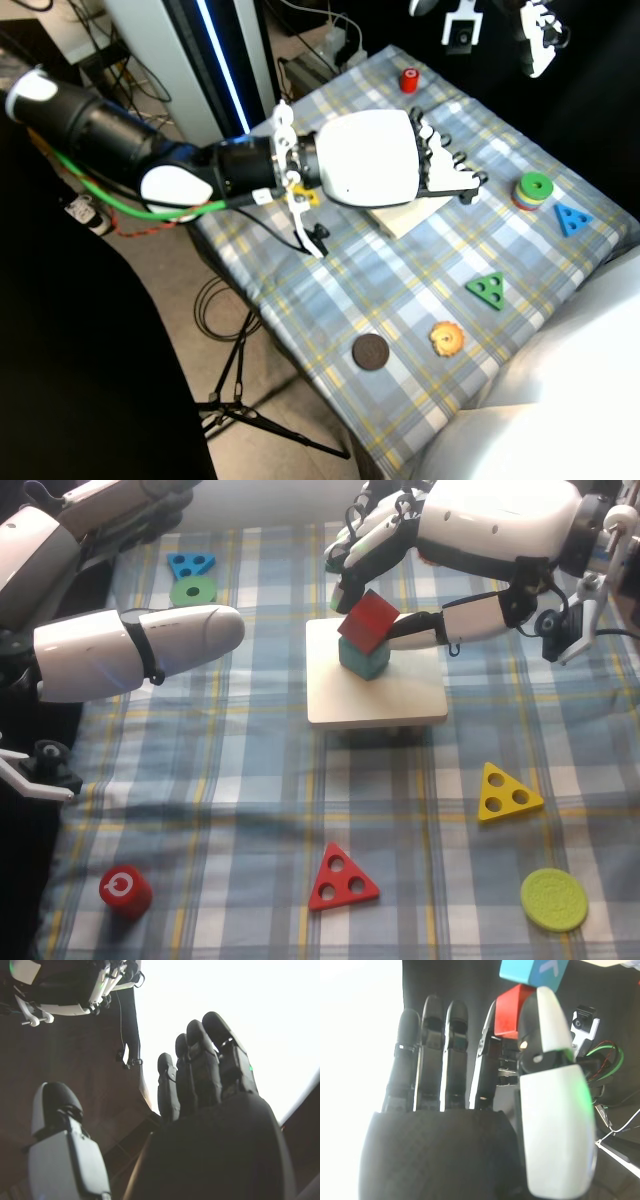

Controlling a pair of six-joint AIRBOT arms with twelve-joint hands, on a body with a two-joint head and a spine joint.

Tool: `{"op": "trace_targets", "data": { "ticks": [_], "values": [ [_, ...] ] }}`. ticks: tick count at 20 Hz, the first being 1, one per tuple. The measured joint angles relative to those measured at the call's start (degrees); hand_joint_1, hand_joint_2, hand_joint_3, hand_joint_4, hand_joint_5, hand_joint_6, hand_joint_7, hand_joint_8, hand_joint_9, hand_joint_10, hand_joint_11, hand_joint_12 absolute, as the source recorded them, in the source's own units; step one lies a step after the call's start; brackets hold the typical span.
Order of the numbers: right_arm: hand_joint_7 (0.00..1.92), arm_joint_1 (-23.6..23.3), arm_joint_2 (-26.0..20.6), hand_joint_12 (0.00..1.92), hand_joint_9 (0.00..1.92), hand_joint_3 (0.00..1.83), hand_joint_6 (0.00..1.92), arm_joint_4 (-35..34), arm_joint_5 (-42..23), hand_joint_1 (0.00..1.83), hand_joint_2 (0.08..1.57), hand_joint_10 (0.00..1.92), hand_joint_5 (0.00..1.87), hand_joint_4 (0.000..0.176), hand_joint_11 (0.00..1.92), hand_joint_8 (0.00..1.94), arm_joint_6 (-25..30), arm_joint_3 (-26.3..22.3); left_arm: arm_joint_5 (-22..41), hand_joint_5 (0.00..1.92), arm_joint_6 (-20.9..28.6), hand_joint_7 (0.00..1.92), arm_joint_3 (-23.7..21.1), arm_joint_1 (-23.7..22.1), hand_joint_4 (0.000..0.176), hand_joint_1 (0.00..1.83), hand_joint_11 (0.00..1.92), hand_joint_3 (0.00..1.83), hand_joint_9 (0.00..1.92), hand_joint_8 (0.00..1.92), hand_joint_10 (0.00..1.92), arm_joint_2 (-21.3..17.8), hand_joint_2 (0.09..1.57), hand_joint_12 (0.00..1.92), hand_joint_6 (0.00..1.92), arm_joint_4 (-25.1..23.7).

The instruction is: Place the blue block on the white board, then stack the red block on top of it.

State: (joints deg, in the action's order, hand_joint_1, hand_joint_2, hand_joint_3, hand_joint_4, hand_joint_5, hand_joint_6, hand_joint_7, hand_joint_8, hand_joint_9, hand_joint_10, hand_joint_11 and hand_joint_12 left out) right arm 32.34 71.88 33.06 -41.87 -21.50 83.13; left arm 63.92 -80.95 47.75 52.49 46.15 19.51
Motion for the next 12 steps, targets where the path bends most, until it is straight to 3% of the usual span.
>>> {"op": "trace_targets", "data": {
  "ticks": [2,4,7,10,11,12],
  "values": [
    [0.69,0.00,0.02,1.02,0.63,0.00,0.05,0.02,0.37,0.96,1.07,0.00,0.86,0.000,0.11,0.00,0.00,0.11,0.00,0.34,0.04,0.35,0.00,-0.02,0.141,0.68,0.00,0.00,0.34,0.00,0.00,0.00,0.85,0.89,0.00,-0.02],
    [0.69,0.00,0.02,1.03,0.64,0.00,0.03,0.00,0.35,0.95,1.07,0.01,0.85,0.000,0.13,0.00,0.00,0.11,-0.02,0.33,0.04,0.36,0.00,-0.02,0.142,0.67,0.00,0.00,0.35,0.00,0.00,0.00,0.86,0.90,0.00,-0.02],
    [0.69,0.00,0.02,1.04,0.65,0.00,0.02,0.00,0.37,0.96,1.06,0.01,0.84,0.000,0.14,0.00,0.00,0.11,-0.02,0.33,0.04,0.36,0.00,-0.02,0.129,0.68,0.00,0.00,0.34,0.00,0.00,0.00,0.86,0.88,0.00,-0.02],
    [0.66,0.00,0.02,1.06,0.65,0.00,0.00,0.00,0.37,0.95,1.05,0.01,0.76,0.000,0.17,0.00,0.07,0.11,0.00,0.34,0.13,0.36,0.00,-0.02,0.138,0.67,0.00,0.00,0.34,0.00,0.00,0.00,0.86,0.86,0.00,-0.02],
    [0.60,0.00,0.02,1.01,0.59,0.00,0.00,0.00,0.37,0.94,1.02,0.00,0.62,0.006,0.14,0.00,0.33,0.11,0.00,0.33,0.24,0.36,0.00,-0.02,0.146,0.67,0.00,0.00,0.35,0.00,0.00,0.00,0.86,0.86,0.00,-0.02],
    [0.45,0.00,0.02,0.96,0.46,0.00,0.00,0.00,0.37,0.92,0.99,0.00,0.44,0.033,0.03,0.00,0.55,0.09,0.00,0.33,0.26,0.36,0.00,-0.02,0.145,0.68,0.00,0.00,0.34,0.00,0.00,0.00,0.86,0.86,0.00,-0.04]
  ]
}}
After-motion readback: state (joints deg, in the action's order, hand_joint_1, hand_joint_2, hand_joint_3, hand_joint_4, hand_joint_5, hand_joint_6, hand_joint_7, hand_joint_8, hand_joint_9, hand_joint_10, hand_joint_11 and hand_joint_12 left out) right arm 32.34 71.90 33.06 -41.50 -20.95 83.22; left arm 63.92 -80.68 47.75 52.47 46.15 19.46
